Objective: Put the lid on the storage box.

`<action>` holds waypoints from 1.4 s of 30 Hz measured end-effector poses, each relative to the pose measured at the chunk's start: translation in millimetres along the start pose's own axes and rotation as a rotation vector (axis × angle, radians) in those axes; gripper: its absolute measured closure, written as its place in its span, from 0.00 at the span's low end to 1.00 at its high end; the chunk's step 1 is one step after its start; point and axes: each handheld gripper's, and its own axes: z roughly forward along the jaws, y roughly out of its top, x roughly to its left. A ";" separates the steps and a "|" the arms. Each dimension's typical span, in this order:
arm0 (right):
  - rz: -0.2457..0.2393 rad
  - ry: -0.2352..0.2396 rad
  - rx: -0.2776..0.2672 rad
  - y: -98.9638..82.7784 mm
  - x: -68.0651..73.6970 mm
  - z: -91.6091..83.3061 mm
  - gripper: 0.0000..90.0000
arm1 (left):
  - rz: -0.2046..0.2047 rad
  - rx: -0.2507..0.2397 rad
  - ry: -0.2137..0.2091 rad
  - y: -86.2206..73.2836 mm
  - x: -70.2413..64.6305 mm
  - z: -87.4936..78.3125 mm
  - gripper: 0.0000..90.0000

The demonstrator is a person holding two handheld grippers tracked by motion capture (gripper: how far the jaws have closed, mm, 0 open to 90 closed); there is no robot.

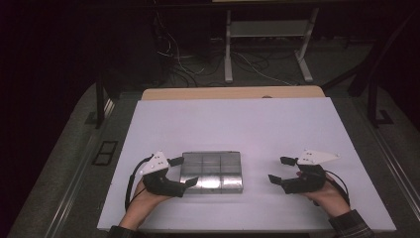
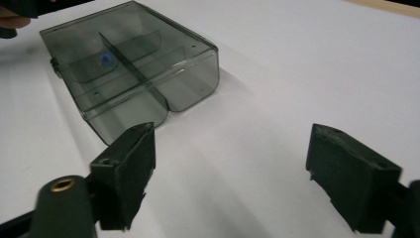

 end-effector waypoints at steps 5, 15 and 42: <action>-0.006 -0.014 0.002 -9.0 -2.0 -5.2 0.20 | -0.001 -0.007 0.003 -3.6 1.4 -1.1 0.03; 0.002 -0.040 -0.013 -23.2 -6.0 -19.1 0.20 | 0.007 -0.007 0.013 -5.9 1.6 -1.6 0.00; 0.038 -0.070 -0.023 -37.4 -10.2 -36.6 0.20 | 0.019 0.020 0.022 -6.3 -0.1 -0.6 0.00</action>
